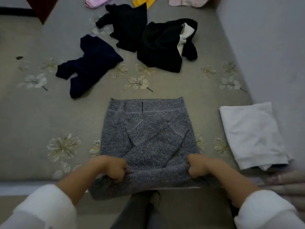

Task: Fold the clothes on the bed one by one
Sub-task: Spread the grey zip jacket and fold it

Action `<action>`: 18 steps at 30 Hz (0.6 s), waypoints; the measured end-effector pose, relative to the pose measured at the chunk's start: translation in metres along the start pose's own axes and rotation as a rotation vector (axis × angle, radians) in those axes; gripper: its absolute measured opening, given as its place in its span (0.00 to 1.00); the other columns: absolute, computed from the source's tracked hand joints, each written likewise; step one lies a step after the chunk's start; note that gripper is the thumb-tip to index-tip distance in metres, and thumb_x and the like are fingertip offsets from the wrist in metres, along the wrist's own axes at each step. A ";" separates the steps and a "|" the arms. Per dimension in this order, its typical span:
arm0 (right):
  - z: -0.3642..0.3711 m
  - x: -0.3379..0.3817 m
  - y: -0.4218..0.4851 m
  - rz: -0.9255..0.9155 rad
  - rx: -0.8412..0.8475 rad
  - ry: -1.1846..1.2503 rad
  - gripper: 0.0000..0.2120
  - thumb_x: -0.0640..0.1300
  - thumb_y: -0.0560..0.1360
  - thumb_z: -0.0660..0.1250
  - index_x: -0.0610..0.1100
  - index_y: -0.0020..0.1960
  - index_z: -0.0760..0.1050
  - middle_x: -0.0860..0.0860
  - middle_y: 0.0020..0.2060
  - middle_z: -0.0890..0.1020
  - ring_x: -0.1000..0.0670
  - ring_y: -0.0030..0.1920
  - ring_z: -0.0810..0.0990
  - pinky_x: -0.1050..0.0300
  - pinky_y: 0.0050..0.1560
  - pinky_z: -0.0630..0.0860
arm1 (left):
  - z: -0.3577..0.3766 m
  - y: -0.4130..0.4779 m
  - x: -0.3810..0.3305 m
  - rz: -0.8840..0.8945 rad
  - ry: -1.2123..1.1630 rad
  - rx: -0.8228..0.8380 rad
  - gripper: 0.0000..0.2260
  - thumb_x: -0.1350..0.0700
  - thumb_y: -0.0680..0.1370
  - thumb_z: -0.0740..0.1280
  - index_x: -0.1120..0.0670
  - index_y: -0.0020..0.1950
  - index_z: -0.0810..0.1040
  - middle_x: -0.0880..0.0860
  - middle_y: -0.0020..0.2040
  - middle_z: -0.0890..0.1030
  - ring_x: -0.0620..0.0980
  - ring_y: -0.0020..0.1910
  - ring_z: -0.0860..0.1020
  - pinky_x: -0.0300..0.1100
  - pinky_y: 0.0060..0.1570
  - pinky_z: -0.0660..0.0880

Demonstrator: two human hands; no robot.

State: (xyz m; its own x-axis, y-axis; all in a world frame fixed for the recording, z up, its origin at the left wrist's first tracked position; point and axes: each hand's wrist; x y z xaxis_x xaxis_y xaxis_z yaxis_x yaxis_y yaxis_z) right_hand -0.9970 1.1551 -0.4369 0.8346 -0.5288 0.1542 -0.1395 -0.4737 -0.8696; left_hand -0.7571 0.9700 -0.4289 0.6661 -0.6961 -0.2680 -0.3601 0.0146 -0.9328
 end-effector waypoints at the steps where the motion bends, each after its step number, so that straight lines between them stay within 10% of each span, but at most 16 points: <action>1: -0.009 0.001 0.002 0.004 -0.026 -0.003 0.07 0.43 0.68 0.65 0.39 0.42 0.74 0.46 0.39 0.77 0.46 0.40 0.78 0.54 0.39 0.74 | -0.009 -0.001 0.005 -0.006 -0.006 -0.034 0.09 0.62 0.68 0.64 0.58 0.48 0.76 0.52 0.40 0.75 0.51 0.40 0.73 0.41 0.36 0.68; 11: -0.123 0.009 0.068 -0.004 -0.191 -0.183 0.10 0.47 0.74 0.65 0.44 0.52 0.71 0.43 0.53 0.77 0.43 0.53 0.77 0.51 0.52 0.76 | -0.130 0.027 0.057 -0.020 -0.071 -0.200 0.12 0.59 0.76 0.60 0.60 0.56 0.77 0.60 0.51 0.78 0.53 0.44 0.73 0.46 0.44 0.69; 18: -0.201 0.012 0.146 0.025 -0.259 -0.342 0.07 0.45 0.79 0.62 0.44 0.53 0.67 0.44 0.51 0.75 0.44 0.47 0.75 0.52 0.43 0.71 | -0.224 0.074 0.091 -0.024 -0.037 -0.370 0.18 0.60 0.77 0.61 0.54 0.66 0.73 0.53 0.65 0.73 0.55 0.63 0.72 0.45 0.59 0.69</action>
State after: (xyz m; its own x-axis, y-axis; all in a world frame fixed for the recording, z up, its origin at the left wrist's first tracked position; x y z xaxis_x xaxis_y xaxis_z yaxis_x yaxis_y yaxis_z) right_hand -1.1145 0.9379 -0.4675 0.9518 -0.2991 -0.0680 -0.2548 -0.6477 -0.7180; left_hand -0.8697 0.7473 -0.4687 0.6980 -0.6663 -0.2624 -0.5515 -0.2664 -0.7905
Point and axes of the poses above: each hand's wrist, its own y-axis towards the middle knuckle, its own z-axis out of the palm, x = y × z
